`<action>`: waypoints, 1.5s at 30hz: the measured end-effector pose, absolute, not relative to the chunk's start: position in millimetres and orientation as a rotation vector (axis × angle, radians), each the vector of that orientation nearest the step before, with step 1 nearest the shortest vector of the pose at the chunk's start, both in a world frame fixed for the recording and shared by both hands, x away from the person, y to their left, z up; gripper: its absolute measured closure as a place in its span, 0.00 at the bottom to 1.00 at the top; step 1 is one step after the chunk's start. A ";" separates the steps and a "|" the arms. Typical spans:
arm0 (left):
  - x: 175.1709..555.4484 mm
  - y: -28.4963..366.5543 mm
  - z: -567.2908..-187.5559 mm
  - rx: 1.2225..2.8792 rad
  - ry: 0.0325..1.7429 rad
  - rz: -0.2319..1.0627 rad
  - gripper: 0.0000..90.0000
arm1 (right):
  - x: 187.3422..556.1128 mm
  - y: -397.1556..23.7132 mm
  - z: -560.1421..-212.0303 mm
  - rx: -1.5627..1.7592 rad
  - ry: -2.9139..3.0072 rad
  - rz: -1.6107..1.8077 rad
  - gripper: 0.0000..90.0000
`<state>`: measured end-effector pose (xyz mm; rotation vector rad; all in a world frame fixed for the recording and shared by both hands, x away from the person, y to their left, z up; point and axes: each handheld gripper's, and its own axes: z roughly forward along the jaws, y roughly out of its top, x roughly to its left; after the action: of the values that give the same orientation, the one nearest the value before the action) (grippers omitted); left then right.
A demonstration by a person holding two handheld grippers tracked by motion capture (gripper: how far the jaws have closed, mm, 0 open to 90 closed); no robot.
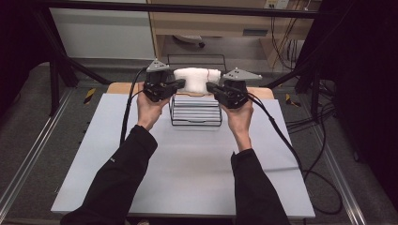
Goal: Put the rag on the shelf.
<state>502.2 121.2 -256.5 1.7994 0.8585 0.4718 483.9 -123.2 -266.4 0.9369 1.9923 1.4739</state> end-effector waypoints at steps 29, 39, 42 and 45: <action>469.9 144.2 -275.5 1.888 0.817 0.475 0.60 | 461.3 -143.9 -264.3 0.955 2.009 1.524 0.45; 446.1 164.8 -319.4 1.962 0.844 0.394 0.30 | 442.2 -168.6 -292.7 1.008 2.074 1.542 0.13; 438.8 172.7 -330.0 1.989 0.839 0.389 0.20 | 439.0 -174.4 -303.9 1.025 2.117 1.529 0.09; 431.1 183.1 -341.0 2.005 0.837 0.395 0.15 | 434.0 -178.1 -313.7 1.019 2.149 1.510 0.06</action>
<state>431.1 183.1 -341.0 2.0048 0.8368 0.3951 434.0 -178.1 -313.7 1.0193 2.1489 1.5101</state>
